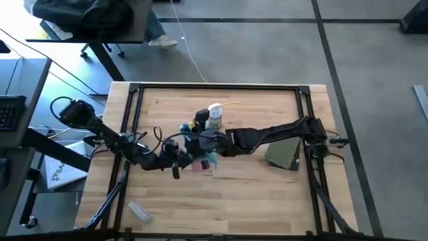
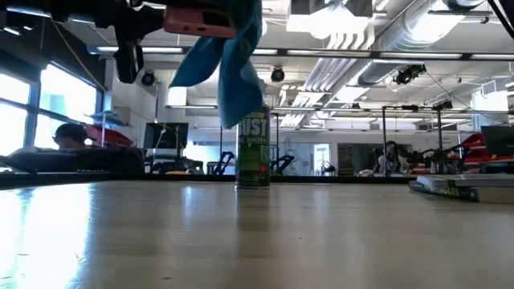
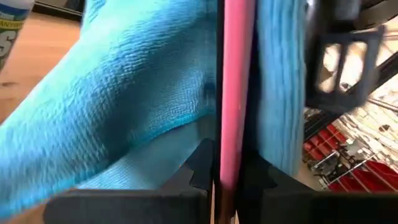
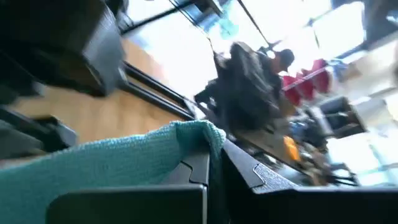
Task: Apply microfiber cloth
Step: Wipe the front and back of the pink cellphone with a blue microfiber cloth
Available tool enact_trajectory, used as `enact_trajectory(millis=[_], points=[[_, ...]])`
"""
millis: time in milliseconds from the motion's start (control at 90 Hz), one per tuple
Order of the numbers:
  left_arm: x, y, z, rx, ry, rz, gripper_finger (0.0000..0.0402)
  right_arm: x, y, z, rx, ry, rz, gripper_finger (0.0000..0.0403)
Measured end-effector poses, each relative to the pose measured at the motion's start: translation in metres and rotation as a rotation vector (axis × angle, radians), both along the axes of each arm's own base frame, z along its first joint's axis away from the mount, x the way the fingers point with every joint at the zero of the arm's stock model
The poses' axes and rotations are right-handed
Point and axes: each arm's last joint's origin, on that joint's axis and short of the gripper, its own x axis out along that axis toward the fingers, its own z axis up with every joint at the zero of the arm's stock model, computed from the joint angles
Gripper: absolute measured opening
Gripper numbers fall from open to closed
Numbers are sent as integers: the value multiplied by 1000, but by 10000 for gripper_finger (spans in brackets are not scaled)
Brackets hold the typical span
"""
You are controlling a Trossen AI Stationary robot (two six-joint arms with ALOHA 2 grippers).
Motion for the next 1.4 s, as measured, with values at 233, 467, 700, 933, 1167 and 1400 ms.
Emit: enact_trajectory(millis=[233, 467, 700, 933, 1167, 1400], points=[[0, -1, 1, -43, -10, -28, 14, -12, 8, 13, -272, 123, -141, 0], [0, 0, 1, -87, -15, -33, 14, -22, 16, 21, -217, 92, -128, 0], [2, 4, 1, -98, -17, -16, 14, -26, 29, 6, 128, 92, 107, 0], [3, 9, 3, -109, -33, -12, 14, -27, 29, -7, 379, 134, 124, 0], [-7, 9, 22, -40, -90, -48, 14, -39, 45, -4, 446, 187, 186, 0], [-13, 9, 31, 32, -120, -133, 14, -40, 45, 8, 421, 141, 242, 0]])
